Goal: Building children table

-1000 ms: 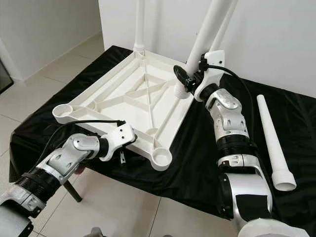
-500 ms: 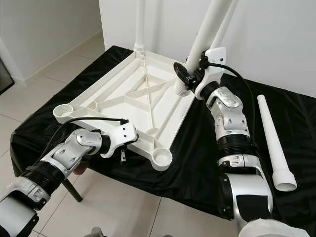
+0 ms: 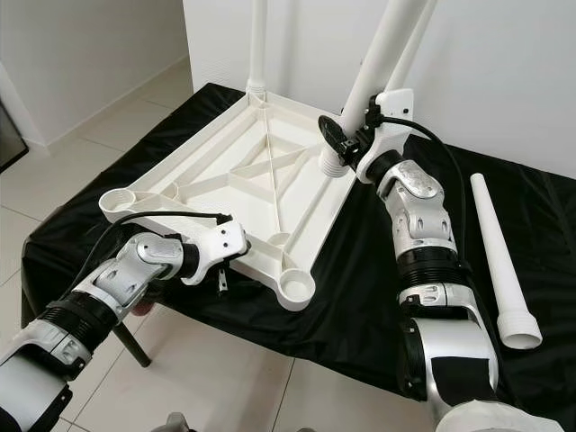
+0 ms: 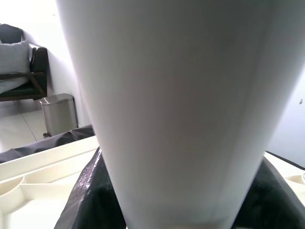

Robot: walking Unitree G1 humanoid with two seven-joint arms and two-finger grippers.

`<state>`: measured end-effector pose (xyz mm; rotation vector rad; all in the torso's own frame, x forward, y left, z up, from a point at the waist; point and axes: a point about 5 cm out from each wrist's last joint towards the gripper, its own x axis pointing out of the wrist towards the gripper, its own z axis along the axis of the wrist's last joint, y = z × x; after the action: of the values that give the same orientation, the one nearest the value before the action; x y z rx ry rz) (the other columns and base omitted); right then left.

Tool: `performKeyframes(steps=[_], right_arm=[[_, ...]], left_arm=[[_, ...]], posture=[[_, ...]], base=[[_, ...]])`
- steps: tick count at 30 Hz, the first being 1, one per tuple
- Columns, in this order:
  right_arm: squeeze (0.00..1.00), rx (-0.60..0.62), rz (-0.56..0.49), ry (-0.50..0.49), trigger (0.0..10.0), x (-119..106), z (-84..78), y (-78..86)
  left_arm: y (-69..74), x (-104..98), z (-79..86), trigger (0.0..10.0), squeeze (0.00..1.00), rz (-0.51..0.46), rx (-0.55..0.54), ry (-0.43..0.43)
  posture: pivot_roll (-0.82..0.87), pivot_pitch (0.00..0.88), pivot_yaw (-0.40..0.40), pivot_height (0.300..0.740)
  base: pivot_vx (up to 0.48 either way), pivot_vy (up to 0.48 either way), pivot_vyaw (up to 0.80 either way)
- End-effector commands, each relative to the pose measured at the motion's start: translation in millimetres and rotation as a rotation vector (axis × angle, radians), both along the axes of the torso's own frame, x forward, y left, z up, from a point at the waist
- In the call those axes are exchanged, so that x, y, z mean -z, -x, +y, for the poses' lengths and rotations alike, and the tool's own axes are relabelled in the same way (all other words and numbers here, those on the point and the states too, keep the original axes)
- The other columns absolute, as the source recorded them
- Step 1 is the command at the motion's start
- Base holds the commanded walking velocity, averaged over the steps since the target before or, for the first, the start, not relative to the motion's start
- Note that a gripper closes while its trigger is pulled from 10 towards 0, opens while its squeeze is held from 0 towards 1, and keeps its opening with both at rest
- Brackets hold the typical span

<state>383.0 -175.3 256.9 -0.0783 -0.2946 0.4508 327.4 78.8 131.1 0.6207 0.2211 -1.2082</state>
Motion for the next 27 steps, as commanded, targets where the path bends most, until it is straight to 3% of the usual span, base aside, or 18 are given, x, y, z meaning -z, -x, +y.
performKeyframes(steps=[1, 2, 3, 4, 7, 8, 9, 10, 11, 12, 26, 27], right_arm=[[0.00, 0.007, -0.024, 0.004, 10.0, -8, -3.5, 0.7], [0.00, 0.007, -0.023, 0.004, 10.0, -8, -3.4, 0.8], [0.00, 0.006, -0.022, 0.004, 10.0, -8, -3.4, 0.8], [0.00, 0.008, -0.023, 0.005, 10.0, -8, -3.7, 0.8], [0.00, 0.012, -0.024, 0.006, 10.0, -8, -4.6, 0.9], [0.00, 0.013, -0.024, 0.007, 10.0, -8, -4.9, 1.0], [0.00, 0.013, -0.024, 0.007, 10.0, -8, -4.9, 1.0], [0.00, 0.014, -0.025, 0.008, 10.0, -9, -5.4, 1.2], [0.00, 0.014, -0.025, 0.008, 10.0, -9, -5.4, 1.2], [0.00, 0.014, -0.026, 0.009, 10.0, -9, -5.8, 1.4], [0.00, 0.026, -0.038, 0.012, 10.0, -11, -9.4, 3.3], [0.00, 0.029, -0.038, 0.013, 10.0, -10, -10.2, 3.6]], left_arm=[[3.7, -1, -2.1, 7.6, 0.00, 0.062, 0.077, 0.005], [3.9, -1, -1.8, 1.0, 0.00, 0.071, 0.080, 0.009], [4.0, 0, -1.7, 1.0, 0.00, 0.077, 0.082, 0.010], [4.1, 0, -1.7, 0.0, 0.00, 0.084, 0.081, 0.014], [4.8, 1, -1.8, 0.0, 0.00, 0.089, 0.086, 0.014], [5.0, 2, -1.6, 1.6, 0.00, 0.092, 0.084, 0.011], [5.0, 2, -1.6, 1.6, 0.00, 0.092, 0.084, 0.011], [5.3, 2, -1.5, 4.5, 0.00, 0.100, 0.084, 0.010], [5.3, 2, -1.5, 4.5, 0.00, 0.100, 0.084, 0.010], [5.9, 3, -1.4, 10.0, 0.00, 0.101, 0.091, 0.000], [14.6, 23, 2.1, 10.0, 0.00, 0.188, 0.134, -0.093], [15.2, 24, 2.7, 8.8, 0.00, 0.198, 0.131, -0.089]], posture=[[0.00, 0.000, -0.038, 0.740], [-0.01, 0.000, -0.037, 0.740], [-0.01, 0.000, -0.037, 0.740], [-0.01, 0.000, -0.035, 0.740], [-0.01, 0.000, -0.033, 0.740], [-0.01, 0.000, -0.032, 0.740], [-0.01, 0.000, -0.032, 0.740], [-0.01, 0.000, -0.032, 0.740], [-0.01, 0.000, -0.032, 0.740], [-0.01, 0.000, -0.031, 0.740], [-0.03, 0.000, -0.016, 0.740], [-0.03, 0.000, -0.016, 0.740]], base=[[0.000, 0.000, 0.00], [0.000, 0.000, 0.00], [0.000, 0.000, 0.00], [0.000, 0.000, 0.00], [0.000, 0.000, 0.00], [0.000, 0.000, 0.00], [0.000, 0.000, 0.00], [0.000, 0.000, 0.00], [0.000, 0.000, 0.00], [0.000, 0.000, 0.00], [0.000, 0.000, 0.00], [0.000, 0.000, 0.00]])
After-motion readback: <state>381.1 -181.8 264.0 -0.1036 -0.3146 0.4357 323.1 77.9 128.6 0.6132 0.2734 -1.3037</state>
